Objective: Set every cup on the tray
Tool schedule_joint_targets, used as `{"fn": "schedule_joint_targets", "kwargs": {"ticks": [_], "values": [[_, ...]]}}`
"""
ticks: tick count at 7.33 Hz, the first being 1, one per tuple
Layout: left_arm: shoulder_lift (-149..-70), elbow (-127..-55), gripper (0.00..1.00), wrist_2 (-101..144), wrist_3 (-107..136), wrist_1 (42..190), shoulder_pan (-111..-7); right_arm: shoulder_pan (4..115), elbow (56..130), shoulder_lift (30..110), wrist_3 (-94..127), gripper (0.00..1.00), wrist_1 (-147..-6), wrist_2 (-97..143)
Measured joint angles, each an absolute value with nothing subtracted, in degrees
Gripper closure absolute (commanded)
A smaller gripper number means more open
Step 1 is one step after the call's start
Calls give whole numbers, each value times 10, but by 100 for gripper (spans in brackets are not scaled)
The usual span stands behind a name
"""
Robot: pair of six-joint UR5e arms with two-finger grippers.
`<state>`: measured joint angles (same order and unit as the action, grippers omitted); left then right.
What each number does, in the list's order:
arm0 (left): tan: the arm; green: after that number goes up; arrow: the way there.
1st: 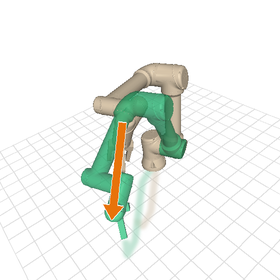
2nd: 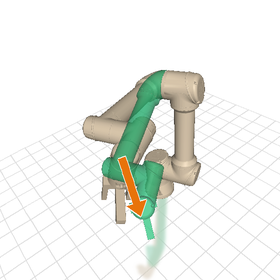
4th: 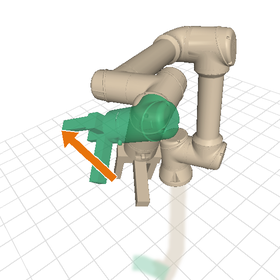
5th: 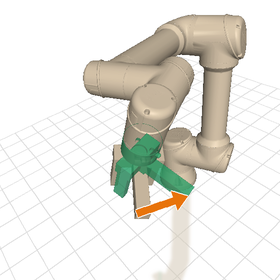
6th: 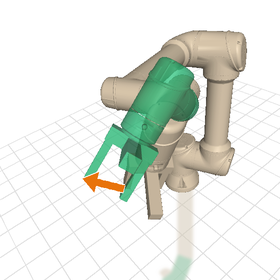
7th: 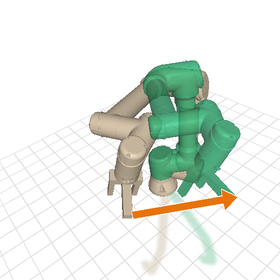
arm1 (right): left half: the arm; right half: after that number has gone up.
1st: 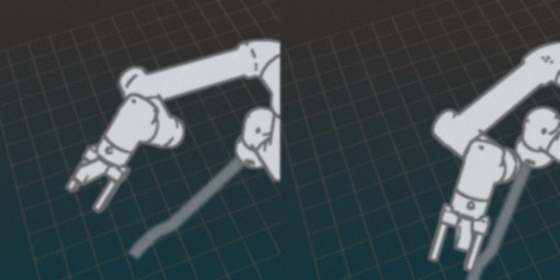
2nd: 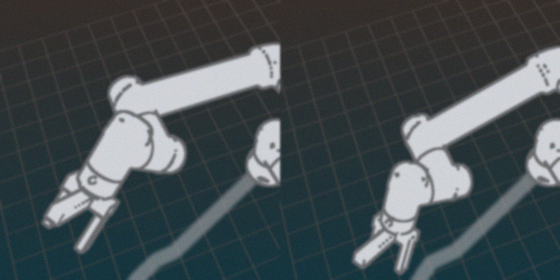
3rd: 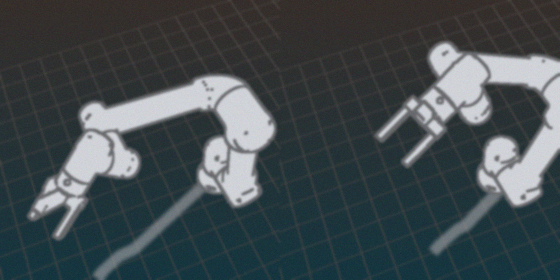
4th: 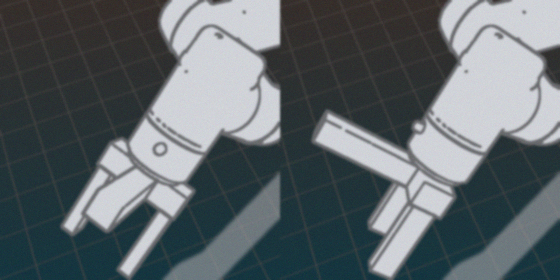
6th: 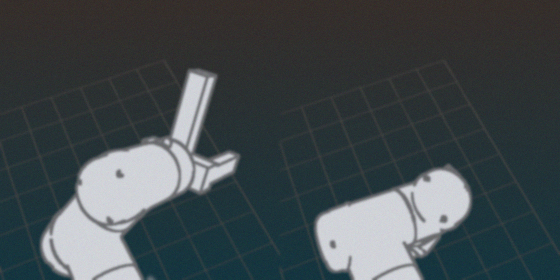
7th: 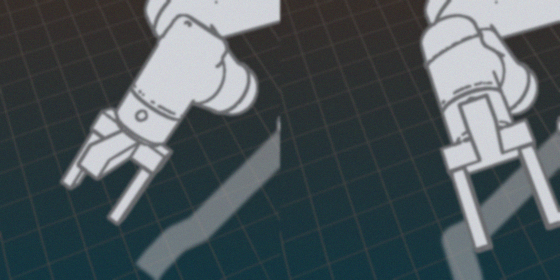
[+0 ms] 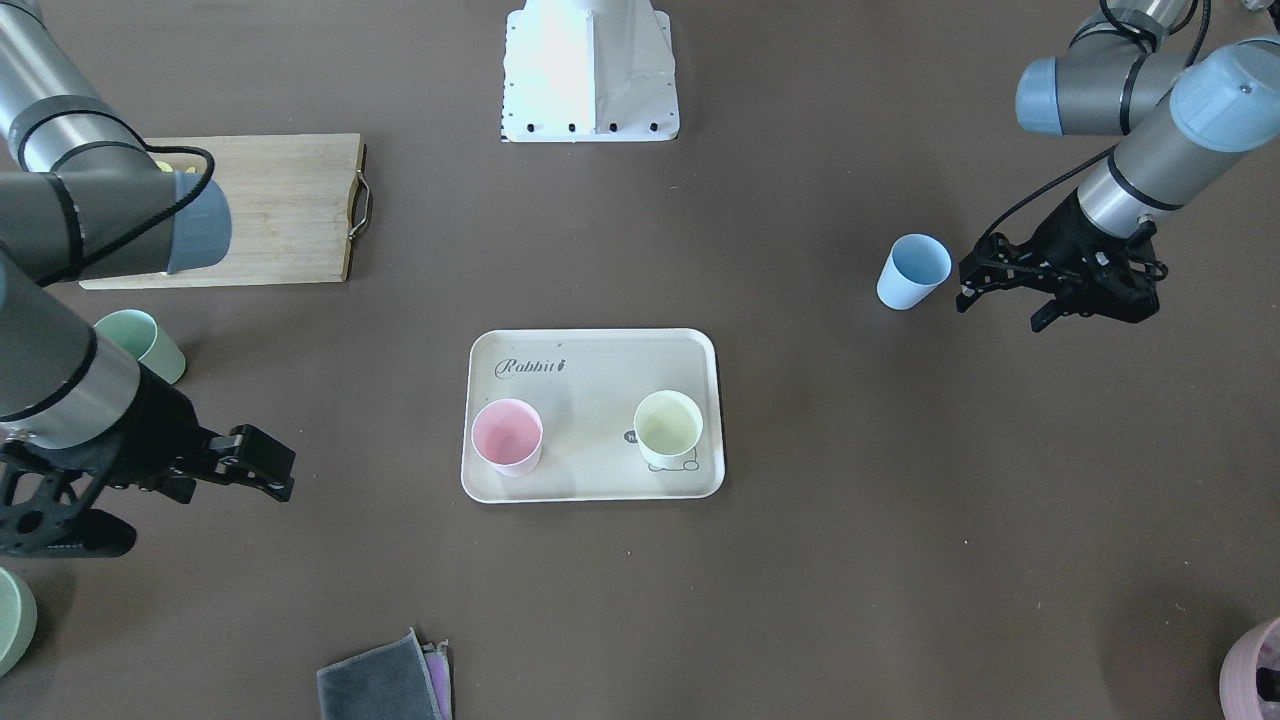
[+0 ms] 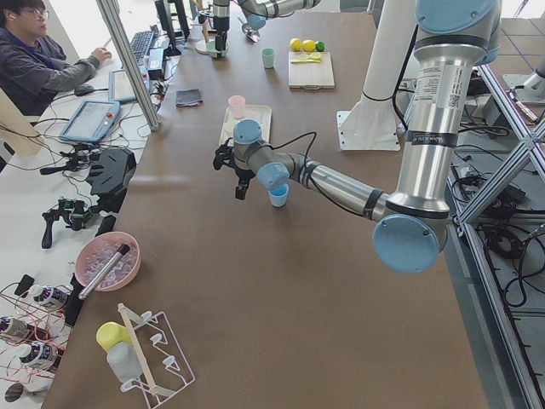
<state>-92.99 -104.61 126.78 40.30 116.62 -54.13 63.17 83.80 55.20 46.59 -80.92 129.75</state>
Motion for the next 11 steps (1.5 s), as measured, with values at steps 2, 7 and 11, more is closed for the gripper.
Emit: {"fn": "schedule_joint_targets", "kwargs": {"ticks": [2, 7, 11], "values": [[-882, -1052, 1, 1245, 443, 1222, -490, 662, 892, 607, 391, 1, -833, 1309], [-875, -1045, 100, 1214, 484, 1258, -433, 691, 918, 654, 328, 1, -837, 1317], [-1008, -1045, 100, 1245, 502, 1159, -434, 698, 961, 724, 303, 1, -832, 1317]]}}
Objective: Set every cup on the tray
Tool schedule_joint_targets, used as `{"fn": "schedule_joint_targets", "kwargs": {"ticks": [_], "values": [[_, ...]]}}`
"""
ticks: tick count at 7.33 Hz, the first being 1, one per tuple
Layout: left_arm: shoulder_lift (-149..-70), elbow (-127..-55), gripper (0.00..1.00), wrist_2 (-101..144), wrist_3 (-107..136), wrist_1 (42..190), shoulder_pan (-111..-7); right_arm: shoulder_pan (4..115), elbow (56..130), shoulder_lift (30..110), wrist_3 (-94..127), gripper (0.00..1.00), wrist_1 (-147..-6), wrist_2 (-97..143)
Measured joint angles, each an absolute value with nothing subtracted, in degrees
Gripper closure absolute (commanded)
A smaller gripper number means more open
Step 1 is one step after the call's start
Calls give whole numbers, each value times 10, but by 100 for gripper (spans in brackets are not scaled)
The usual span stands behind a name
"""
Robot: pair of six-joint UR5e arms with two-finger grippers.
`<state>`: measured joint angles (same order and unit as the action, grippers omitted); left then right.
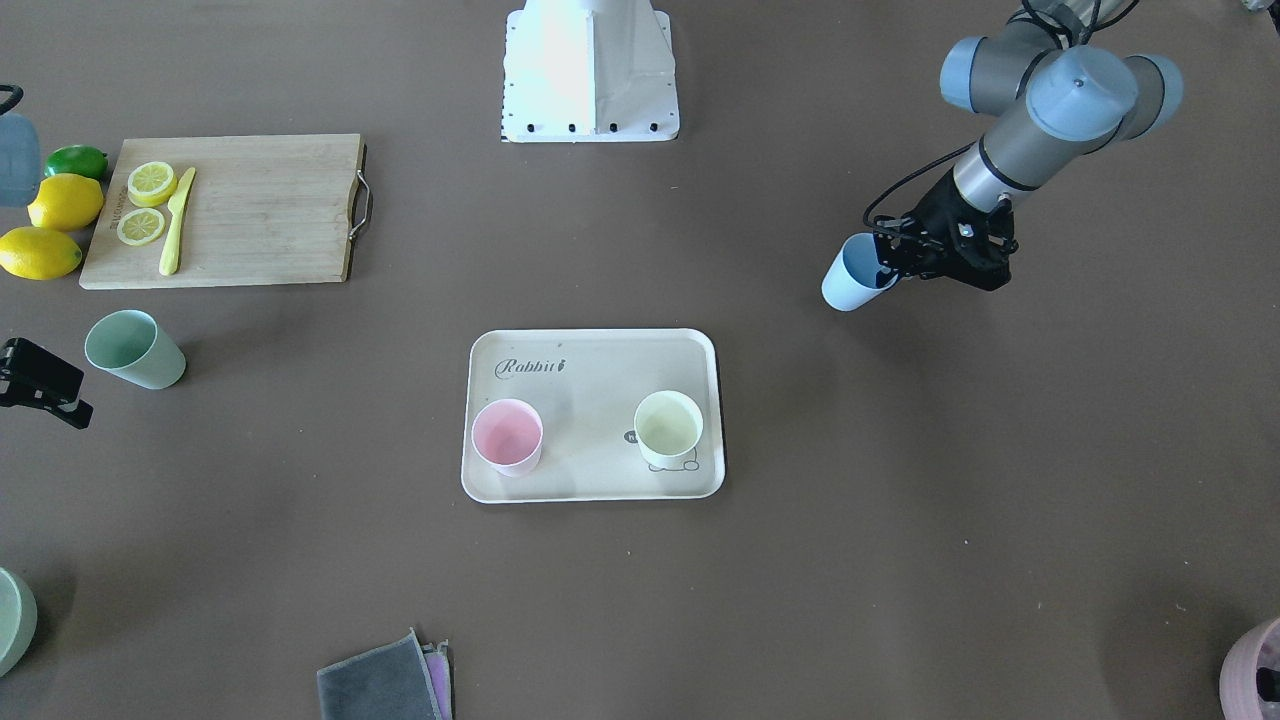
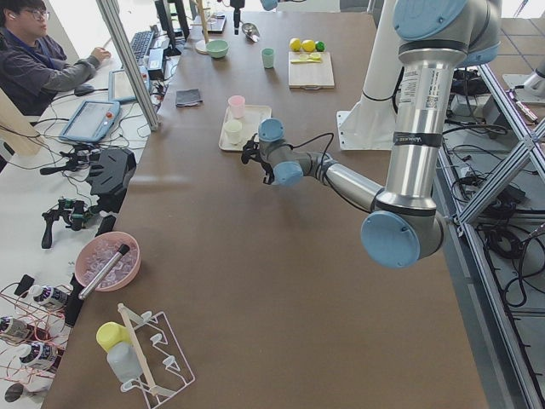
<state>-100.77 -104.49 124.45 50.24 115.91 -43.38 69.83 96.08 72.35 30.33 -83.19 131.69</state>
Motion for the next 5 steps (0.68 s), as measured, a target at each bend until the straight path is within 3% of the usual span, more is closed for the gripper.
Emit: {"fn": "schedule_joint_targets", "kwargs": {"ticks": [2, 5], "values": [[-1150, -999, 100, 1241, 549, 1063, -425, 699, 983, 773, 286, 1, -829, 1313], [-1287, -880, 100, 1202, 589, 1043, -404, 699, 991, 801, 276, 1, -829, 1310]]}}
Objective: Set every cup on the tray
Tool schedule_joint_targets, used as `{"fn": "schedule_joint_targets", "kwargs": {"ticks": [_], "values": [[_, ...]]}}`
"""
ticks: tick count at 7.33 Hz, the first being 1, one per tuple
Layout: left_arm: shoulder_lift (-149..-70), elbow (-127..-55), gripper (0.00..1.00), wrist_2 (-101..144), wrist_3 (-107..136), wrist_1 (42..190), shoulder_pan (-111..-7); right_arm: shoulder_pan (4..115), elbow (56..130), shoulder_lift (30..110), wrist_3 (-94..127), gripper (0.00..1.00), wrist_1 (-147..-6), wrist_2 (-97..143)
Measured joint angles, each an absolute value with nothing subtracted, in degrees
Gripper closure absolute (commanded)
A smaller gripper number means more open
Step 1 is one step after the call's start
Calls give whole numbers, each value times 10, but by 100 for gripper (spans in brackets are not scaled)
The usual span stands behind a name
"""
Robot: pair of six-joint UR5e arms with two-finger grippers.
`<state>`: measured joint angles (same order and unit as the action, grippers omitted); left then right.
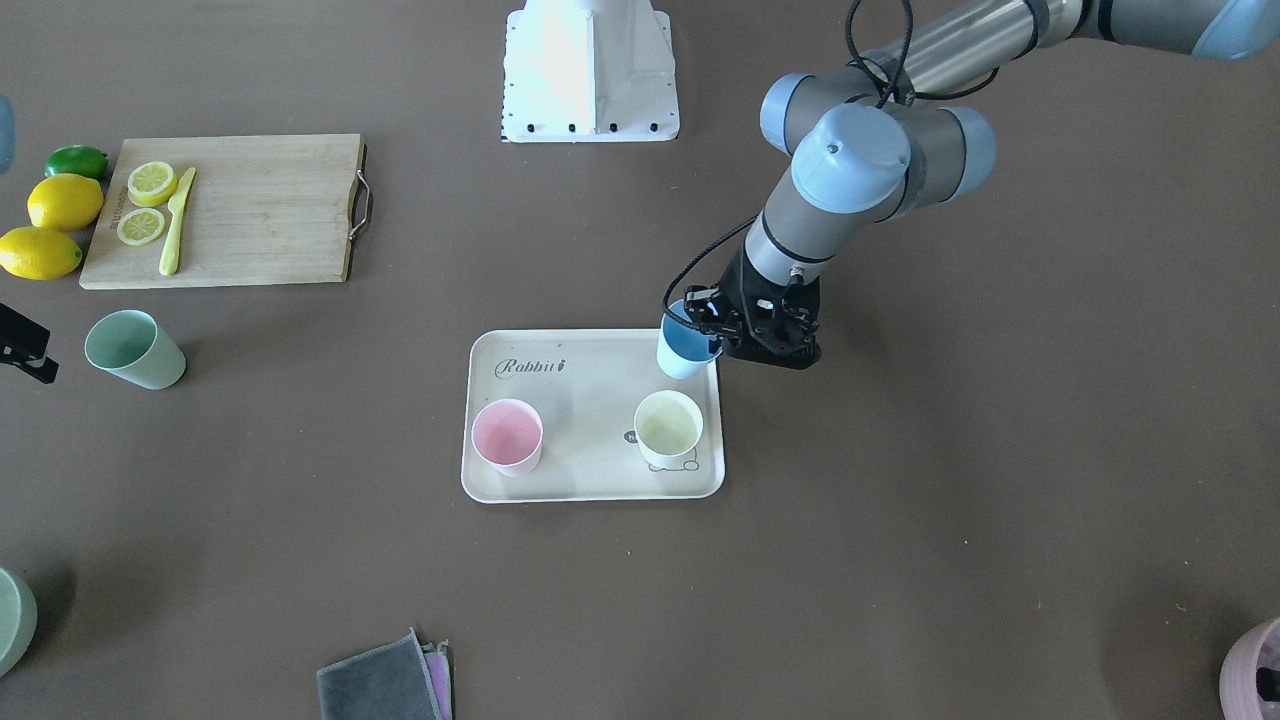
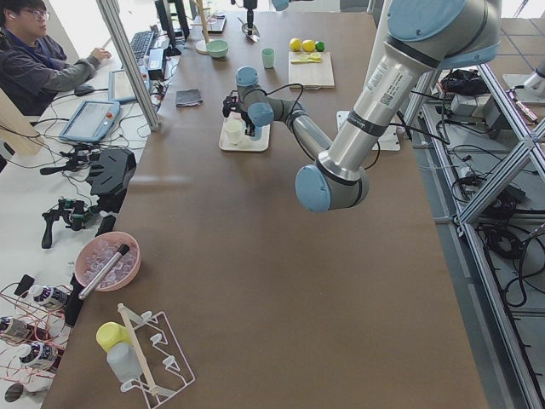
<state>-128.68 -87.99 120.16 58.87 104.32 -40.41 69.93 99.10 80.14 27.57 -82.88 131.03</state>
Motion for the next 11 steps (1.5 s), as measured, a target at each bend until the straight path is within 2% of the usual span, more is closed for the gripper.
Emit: {"fn": "schedule_joint_targets", "kwargs": {"ticks": [1, 2, 6, 8, 10, 11], "values": [[-1304, -862, 47, 1191, 593, 1044, -399, 699, 991, 804, 275, 1, -829, 1311], [-1311, -855, 2, 1185, 594, 1045, -395, 699, 991, 805, 274, 1, -829, 1313], [-1312, -869, 2, 1196, 585, 1045, -422, 697, 1000, 829, 278, 2, -829, 1311], [-1289, -885, 2, 1274, 512, 1020, -515, 686, 1012, 863, 284, 2, -816, 1306], [-1249, -895, 2, 1330, 370, 977, -611, 652, 1014, 910, 336, 4, -733, 1284], [-1235, -897, 2, 1339, 321, 963, -638, 630, 1012, 925, 363, 11, -701, 1267]]}}
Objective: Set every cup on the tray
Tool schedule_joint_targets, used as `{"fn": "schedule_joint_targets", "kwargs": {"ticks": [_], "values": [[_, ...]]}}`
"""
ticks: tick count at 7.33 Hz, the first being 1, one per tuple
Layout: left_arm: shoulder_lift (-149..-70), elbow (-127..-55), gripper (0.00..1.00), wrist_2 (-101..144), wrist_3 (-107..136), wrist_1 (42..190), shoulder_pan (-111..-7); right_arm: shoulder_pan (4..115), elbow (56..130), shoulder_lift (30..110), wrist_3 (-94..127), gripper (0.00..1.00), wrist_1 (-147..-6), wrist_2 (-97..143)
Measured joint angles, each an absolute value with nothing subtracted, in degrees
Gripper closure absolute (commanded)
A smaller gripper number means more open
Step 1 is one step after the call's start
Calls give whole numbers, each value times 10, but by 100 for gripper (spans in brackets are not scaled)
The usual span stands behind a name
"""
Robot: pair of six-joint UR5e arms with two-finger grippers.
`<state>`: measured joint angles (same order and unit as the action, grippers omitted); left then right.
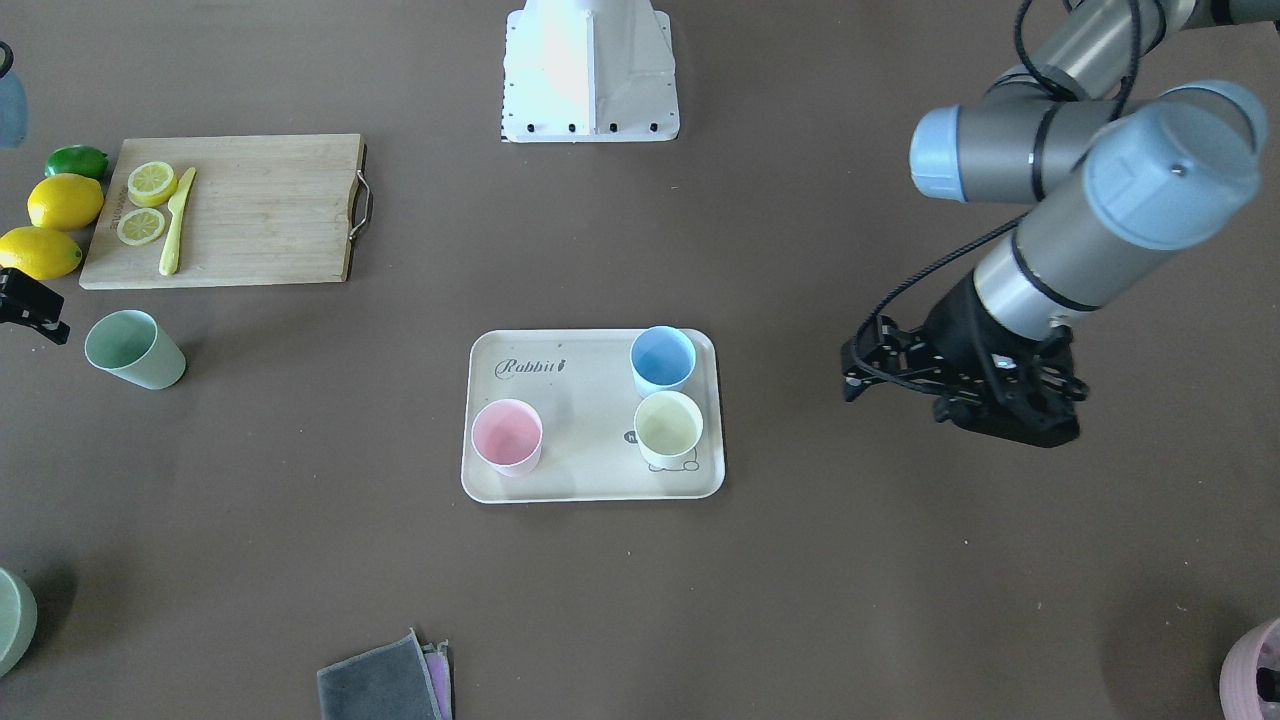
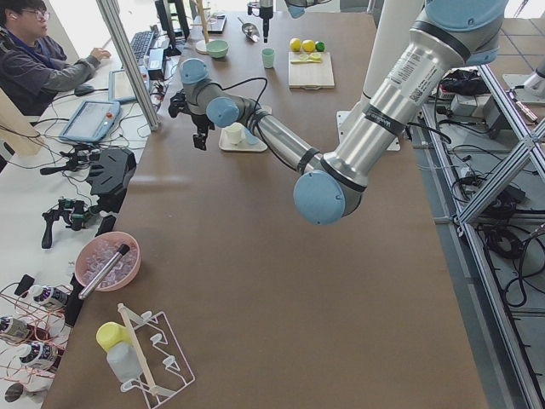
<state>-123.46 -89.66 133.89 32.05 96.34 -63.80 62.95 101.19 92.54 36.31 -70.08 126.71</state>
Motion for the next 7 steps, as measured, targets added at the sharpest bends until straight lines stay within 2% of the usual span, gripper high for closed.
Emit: {"fn": "schedule_joint_targets", "kwargs": {"ticks": [1, 2, 5, 7], "values": [[-1228, -897, 2, 1342, 297, 958, -650, 609, 1009, 932, 383, 32, -684, 1250], [-1224, -899, 2, 1342, 289, 956, -654, 592, 1006, 932, 395, 58, -678, 1233], [-1216, -905, 2, 1341, 285, 955, -656, 559, 989, 919, 401, 100, -675, 1216], [-1215, -905, 2, 1341, 285, 955, -656, 552, 990, 909, 402, 100, -675, 1216]]}}
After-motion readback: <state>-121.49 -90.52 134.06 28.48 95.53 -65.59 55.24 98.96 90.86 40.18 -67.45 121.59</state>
